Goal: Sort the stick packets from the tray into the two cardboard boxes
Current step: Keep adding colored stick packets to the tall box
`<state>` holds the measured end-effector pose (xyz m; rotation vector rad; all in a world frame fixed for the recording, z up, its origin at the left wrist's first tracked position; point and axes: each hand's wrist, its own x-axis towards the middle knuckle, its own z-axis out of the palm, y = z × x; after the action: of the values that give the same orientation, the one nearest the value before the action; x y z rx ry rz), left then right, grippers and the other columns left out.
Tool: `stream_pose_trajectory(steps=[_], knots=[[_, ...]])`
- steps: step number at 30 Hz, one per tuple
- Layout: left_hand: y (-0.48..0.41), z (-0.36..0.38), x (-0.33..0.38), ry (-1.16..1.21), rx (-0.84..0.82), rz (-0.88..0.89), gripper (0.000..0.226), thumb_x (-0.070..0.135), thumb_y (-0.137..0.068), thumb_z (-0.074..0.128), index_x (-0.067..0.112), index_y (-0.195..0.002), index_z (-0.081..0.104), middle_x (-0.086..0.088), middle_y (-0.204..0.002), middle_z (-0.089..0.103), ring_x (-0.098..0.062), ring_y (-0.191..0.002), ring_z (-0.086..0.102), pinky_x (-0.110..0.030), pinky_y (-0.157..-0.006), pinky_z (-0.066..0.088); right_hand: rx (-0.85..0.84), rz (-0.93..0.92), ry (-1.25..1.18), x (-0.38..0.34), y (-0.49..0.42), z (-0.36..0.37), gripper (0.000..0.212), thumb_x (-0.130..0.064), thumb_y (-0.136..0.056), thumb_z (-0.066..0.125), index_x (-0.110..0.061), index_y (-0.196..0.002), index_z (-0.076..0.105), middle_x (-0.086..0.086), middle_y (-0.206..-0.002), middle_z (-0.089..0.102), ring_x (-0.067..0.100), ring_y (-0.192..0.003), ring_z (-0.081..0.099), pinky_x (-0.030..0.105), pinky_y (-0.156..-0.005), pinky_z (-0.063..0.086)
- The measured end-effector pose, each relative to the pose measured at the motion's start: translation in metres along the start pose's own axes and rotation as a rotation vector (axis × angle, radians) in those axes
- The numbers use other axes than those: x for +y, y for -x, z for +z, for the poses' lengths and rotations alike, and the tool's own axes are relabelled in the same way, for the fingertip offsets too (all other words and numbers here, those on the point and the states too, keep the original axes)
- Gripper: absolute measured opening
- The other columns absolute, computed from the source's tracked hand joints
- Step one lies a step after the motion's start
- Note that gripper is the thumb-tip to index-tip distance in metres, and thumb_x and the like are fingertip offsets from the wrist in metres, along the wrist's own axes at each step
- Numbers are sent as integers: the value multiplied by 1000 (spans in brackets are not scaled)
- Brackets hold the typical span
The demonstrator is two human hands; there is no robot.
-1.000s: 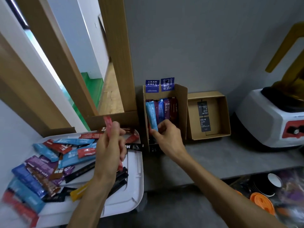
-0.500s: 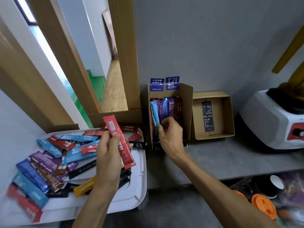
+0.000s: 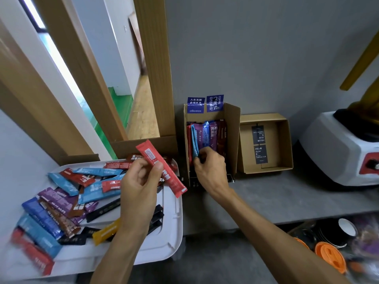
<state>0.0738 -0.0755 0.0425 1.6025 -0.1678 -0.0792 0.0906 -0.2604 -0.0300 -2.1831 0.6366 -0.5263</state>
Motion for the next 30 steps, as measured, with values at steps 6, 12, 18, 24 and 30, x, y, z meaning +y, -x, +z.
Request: stream_pose_trajectory(steps=[6, 12, 18, 24, 30], knots=[[1, 1, -2, -20, -3, 18, 11, 36, -90, 62, 28, -98, 64, 14, -92, 75, -5, -94, 72, -23, -76, 56, 16, 25, -49, 3, -3, 0, 14, -24, -97, 60, -18, -109, 58, 7, -115, 67, 22, -103, 67, 44, -80, 61], [2, 5, -3, -69, -28, 42, 8, 32, -91, 63, 29, -98, 65, 17, -95, 73, -1, -96, 70, -17, -73, 55, -55, 74, -120, 2, -4, -12, 8, -21, -95, 65, -14, -99, 61, 5, -113, 66, 14, -101, 66, 12, -57, 50], [-2, 17, 4, -146, -126, 130, 4, 31, -92, 63, 28, -94, 65, 16, -92, 73, -2, -93, 70, -19, -75, 57, -297, -31, -349, -10, 51, -61, 21, -41, -96, 58, -25, -105, 68, -8, -95, 69, 2, -83, 65, 13, -64, 51], [-5, 41, 5, -110, -210, 154, 5, 23, -94, 63, 22, -99, 65, 9, -95, 73, 1, -95, 70, -14, -76, 55, -338, -113, -394, -2, 73, -80, 4, -28, -94, 66, -32, -96, 67, -9, -88, 71, 8, -79, 68, 21, -62, 53], [-12, 72, -6, -253, -359, 146, 12, 23, -94, 65, 26, -106, 65, 12, -100, 70, 4, -96, 67, -15, -77, 55, -247, -63, -411, 18, 63, -87, 9, -29, -91, 69, -25, -99, 70, -6, -88, 73, 10, -77, 70, 29, -64, 58]])
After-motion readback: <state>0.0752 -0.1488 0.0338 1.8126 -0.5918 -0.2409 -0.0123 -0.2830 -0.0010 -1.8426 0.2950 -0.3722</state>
